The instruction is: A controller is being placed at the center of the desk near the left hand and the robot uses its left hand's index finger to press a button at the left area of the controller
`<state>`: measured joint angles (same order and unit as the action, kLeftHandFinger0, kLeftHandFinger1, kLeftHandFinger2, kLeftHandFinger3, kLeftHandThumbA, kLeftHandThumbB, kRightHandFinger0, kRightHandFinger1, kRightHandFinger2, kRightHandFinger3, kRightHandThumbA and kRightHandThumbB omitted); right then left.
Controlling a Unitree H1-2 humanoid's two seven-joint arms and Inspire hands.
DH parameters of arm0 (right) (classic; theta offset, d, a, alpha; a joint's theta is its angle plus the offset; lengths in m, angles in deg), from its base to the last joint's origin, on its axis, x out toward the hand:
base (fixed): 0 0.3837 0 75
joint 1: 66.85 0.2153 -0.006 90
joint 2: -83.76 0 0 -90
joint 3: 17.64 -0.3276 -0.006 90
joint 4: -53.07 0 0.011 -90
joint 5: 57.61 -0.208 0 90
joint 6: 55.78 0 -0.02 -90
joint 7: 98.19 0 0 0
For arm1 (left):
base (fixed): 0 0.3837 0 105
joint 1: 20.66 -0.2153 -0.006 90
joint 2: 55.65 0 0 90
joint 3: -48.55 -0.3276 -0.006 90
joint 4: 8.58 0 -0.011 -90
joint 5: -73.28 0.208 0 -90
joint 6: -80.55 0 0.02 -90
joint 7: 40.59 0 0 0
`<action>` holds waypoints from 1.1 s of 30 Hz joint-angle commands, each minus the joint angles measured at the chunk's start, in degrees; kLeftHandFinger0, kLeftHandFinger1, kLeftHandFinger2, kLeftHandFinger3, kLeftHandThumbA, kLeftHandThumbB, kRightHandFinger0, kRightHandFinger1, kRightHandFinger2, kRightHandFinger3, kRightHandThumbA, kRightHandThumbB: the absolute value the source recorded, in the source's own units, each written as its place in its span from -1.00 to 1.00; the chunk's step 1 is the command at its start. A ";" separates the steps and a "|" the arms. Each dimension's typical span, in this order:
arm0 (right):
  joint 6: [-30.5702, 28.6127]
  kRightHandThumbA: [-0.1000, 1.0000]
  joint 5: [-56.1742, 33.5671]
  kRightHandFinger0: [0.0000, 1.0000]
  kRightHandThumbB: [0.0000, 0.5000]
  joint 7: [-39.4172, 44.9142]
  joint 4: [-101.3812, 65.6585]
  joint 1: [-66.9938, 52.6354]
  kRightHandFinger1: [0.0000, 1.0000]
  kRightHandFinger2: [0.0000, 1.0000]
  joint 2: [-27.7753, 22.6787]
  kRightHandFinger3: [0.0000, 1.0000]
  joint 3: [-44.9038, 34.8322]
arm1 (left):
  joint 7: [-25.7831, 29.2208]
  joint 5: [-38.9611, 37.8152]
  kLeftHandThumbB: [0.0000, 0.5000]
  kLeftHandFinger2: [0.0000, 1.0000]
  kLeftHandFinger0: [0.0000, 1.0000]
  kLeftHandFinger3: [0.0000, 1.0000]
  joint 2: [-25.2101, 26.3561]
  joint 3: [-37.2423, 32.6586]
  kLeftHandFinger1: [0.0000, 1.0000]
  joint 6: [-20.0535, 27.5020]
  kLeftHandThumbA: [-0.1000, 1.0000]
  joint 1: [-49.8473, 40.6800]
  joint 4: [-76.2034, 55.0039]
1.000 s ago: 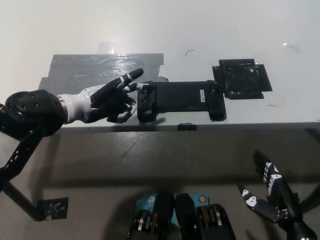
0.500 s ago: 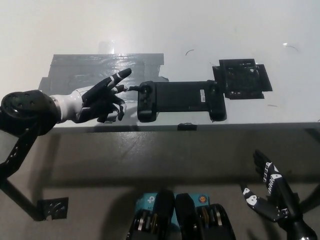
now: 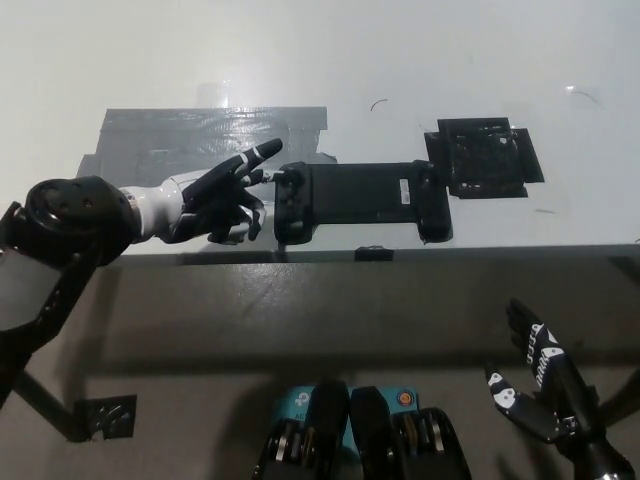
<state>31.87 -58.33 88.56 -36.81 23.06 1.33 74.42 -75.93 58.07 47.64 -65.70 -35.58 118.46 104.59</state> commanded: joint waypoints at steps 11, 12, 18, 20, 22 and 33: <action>-0.46 0.05 0.97 1.00 -0.16 -0.10 -1.70 1.97 1.00 1.00 -0.57 1.00 -0.08 | -1.80 4.80 0.76 -0.63 -1.00 1.00 -1.29 3.13 -1.00 0.82 1.00 3.42 5.54; -0.39 0.05 0.96 1.00 -0.17 -0.04 -1.75 1.94 1.00 1.00 -0.57 1.00 -0.06 | -1.92 4.81 0.74 -0.65 -1.00 1.00 -1.37 3.31 -1.00 0.82 1.00 3.34 5.55; -0.58 0.03 0.99 1.00 -0.20 0.14 -1.73 2.08 1.00 1.00 -0.51 1.00 -0.12 | -2.30 6.19 0.75 -0.63 -1.00 1.00 -1.92 3.95 -1.00 1.56 1.00 3.10 6.11; -0.73 0.03 1.04 1.00 -0.19 0.15 -1.66 2.15 1.00 1.00 -0.52 1.00 -0.16 | -2.38 6.75 0.78 -0.59 -1.00 1.00 -2.02 3.88 -1.00 1.45 1.00 2.95 5.86; -0.65 0.04 1.00 1.00 -0.17 0.16 -1.59 2.40 1.00 1.00 -0.50 1.00 -0.20 | -2.30 7.32 0.74 -0.57 -1.00 1.00 -1.99 3.83 -1.00 1.00 1.00 2.97 5.26; -0.33 0.06 0.25 1.00 -0.15 0.41 -1.58 2.81 1.00 1.00 -0.49 1.00 -0.50 | -3.11 9.76 0.60 -0.52 -1.00 1.00 -2.50 3.40 -1.00 1.11 1.00 2.67 3.34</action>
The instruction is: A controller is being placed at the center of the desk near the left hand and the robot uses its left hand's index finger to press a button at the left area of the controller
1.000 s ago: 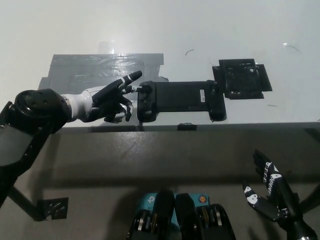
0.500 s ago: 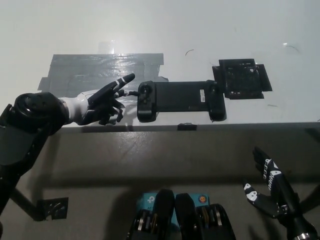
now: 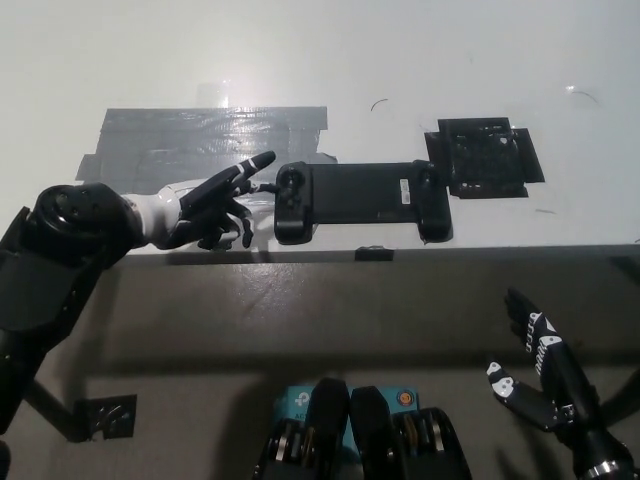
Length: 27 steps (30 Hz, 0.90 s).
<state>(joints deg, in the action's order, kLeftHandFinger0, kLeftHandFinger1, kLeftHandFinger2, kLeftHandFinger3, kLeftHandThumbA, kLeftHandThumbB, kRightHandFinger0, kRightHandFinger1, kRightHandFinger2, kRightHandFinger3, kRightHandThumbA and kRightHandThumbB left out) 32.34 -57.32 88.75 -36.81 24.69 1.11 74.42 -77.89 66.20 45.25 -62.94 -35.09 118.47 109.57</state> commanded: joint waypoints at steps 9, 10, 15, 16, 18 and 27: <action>-1.26 0.05 -0.22 1.00 -0.15 -0.24 -1.67 1.17 1.00 1.00 -0.23 1.00 -0.56 | -1.50 2.06 0.64 -0.50 -1.00 1.00 -1.02 1.61 -1.00 -0.71 1.00 2.76 -1.42; -1.26 0.04 -0.27 1.00 -0.16 -0.21 -1.64 1.26 1.00 1.00 -0.23 1.00 -0.57 | -1.57 2.00 0.67 -0.51 -1.00 1.00 -1.09 1.70 -1.00 -0.66 1.00 2.83 -1.14; -1.29 0.04 -0.22 1.00 -0.15 -0.33 -1.72 1.41 1.00 1.00 -0.08 1.00 -0.56 | -1.90 3.30 0.71 -0.51 -1.00 1.00 -1.02 1.13 -1.00 1.40 1.00 2.90 0.12; -1.29 0.04 -0.23 1.00 -0.15 -0.36 -1.77 1.34 1.00 1.00 -0.09 1.00 -0.60 | -1.83 3.59 0.69 -0.51 -1.00 1.00 -1.06 0.98 -1.00 1.51 1.00 2.88 0.27; -1.39 0.03 -0.31 1.00 -0.18 -0.21 -1.65 1.32 1.00 1.00 -0.18 1.00 -0.58 | -1.83 4.24 0.71 -0.47 -1.00 1.00 -1.12 0.69 -1.00 2.69 1.00 2.68 0.59; -1.22 0.02 -0.37 1.00 -0.17 -0.21 -1.64 1.43 1.00 1.00 -0.14 1.00 -0.58 | -2.28 5.63 0.81 -0.42 -0.92 1.00 -1.25 0.48 -0.98 4.60 1.00 2.67 1.59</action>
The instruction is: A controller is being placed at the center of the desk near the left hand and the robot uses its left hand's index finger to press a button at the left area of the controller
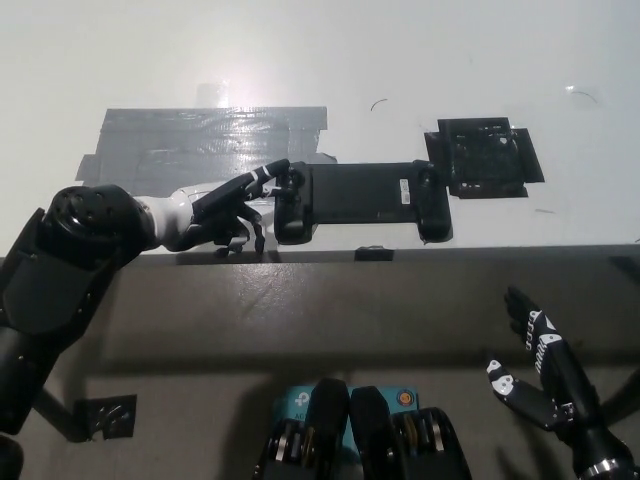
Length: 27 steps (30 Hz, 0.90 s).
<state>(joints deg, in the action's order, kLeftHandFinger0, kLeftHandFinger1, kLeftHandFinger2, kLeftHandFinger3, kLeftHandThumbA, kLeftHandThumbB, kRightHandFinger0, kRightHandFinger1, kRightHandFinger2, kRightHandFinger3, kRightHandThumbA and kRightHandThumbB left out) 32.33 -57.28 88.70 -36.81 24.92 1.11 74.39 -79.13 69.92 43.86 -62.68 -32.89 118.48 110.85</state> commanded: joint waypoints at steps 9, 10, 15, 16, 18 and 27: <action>-1.21 0.03 -0.28 1.00 -0.17 -0.19 -1.63 1.59 1.00 1.00 -0.10 1.00 -0.49 | -1.35 1.27 0.79 -0.45 -0.87 1.00 -0.35 1.05 -1.00 1.06 1.00 2.25 0.73; -1.11 0.03 -0.40 1.00 -0.17 -0.21 -1.64 1.70 1.00 1.00 -0.08 1.00 -0.58 | -1.35 1.27 0.77 -0.48 -0.93 1.00 -0.45 1.12 -1.00 1.09 1.00 2.34 0.90; -1.40 0.02 -0.24 1.00 -0.19 -0.16 -1.47 1.79 1.00 1.00 -0.27 1.00 -0.56 | -1.21 1.42 0.87 -0.78 -0.85 1.00 -0.84 1.39 -1.00 1.32 1.00 2.03 1.90; -1.48 0.03 -0.05 1.00 -0.20 -0.14 -1.47 1.90 1.00 1.00 -0.39 1.00 -0.52 | -1.07 1.47 0.88 -0.79 -0.99 1.00 -0.84 1.46 -1.00 0.87 1.00 1.89 1.81; -1.36 0.03 -0.17 1.00 -0.17 -0.23 -1.45 1.96 1.00 1.00 -0.28 1.00 -0.60 | -0.63 0.22 0.85 -0.85 -1.00 1.00 -1.30 2.75 -1.00 -1.68 1.00 0.96 1.51; -0.58 0.07 -0.32 1.00 -0.16 -0.09 -1.96 2.06 1.00 1.00 -0.22 1.00 -0.53 | -1.24 1.90 0.86 -0.83 -1.00 1.00 -1.87 1.60 -1.00 3.24 1.00 -2.64 4.02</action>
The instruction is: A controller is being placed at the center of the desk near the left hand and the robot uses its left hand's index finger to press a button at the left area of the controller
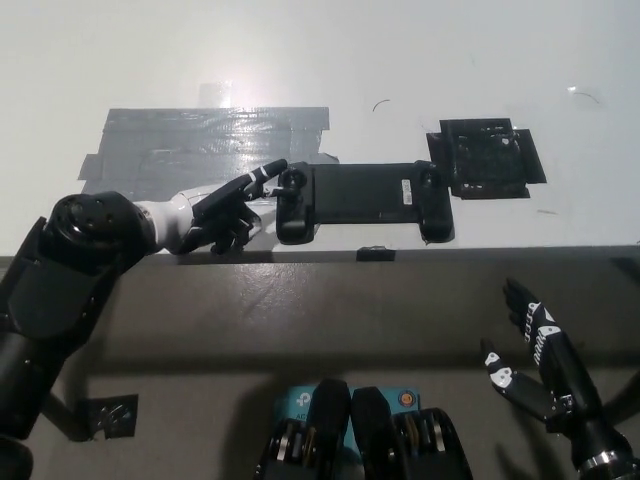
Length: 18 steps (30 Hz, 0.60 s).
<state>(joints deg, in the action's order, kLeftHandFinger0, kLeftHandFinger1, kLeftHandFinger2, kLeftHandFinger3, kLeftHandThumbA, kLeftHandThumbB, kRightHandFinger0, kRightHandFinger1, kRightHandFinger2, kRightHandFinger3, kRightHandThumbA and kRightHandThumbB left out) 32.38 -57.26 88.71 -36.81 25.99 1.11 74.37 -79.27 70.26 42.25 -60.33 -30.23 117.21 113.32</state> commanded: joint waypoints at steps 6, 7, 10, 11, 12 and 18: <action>-1.28 0.07 -0.19 1.00 -0.16 -0.15 -1.47 1.61 1.00 1.00 -0.31 1.00 -0.54 | -0.69 1.92 0.73 -0.55 -0.99 1.00 -0.76 -0.93 -0.99 1.77 1.00 -3.29 2.54; -1.35 0.07 -0.34 1.00 -0.16 -0.09 -1.39 1.72 1.00 1.00 -0.28 1.00 -0.56 | -0.64 1.95 0.73 -0.55 -0.92 1.00 -0.74 -0.92 -0.99 1.89 1.00 -3.62 2.57; -0.95 0.08 -0.86 1.00 -0.14 0.10 -1.31 1.95 1.00 1.00 -0.31 1.00 -0.75 | -0.76 1.75 0.77 -0.60 -0.77 1.00 -1.08 -0.72 -1.00 2.32 1.00 -4.84 3.53; -0.79 0.08 -0.81 1.00 -0.14 0.08 -1.44 1.90 1.00 1.00 -0.33 1.00 -0.75 | -0.98 1.73 0.78 -0.62 -0.80 1.00 -1.18 -0.79 -1.00 2.62 1.00 -5.15 3.83; -1.00 0.08 -0.64 1.00 -0.14 -0.01 -1.36 1.97 1.00 1.00 -0.33 1.00 -0.76 | -0.90 1.59 0.84 -0.63 -0.96 1.00 -1.39 -0.67 -1.00 2.04 1.00 -5.44 3.90; -1.19 0.08 -0.75 1.00 -0.15 0.00 -1.27 2.13 1.00 1.00 -0.16 1.00 -0.75 | -0.33 1.90 0.87 -0.61 -0.96 1.00 -1.99 -0.72 -1.00 3.94 1.00 -6.61 5.60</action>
<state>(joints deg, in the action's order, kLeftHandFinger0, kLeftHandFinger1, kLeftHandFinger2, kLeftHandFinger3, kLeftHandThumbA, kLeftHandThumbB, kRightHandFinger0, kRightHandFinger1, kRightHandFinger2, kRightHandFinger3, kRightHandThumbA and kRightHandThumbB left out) 32.38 -57.29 88.74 -36.80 26.84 1.11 74.23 -78.43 69.60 41.04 -58.89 -25.14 114.63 114.85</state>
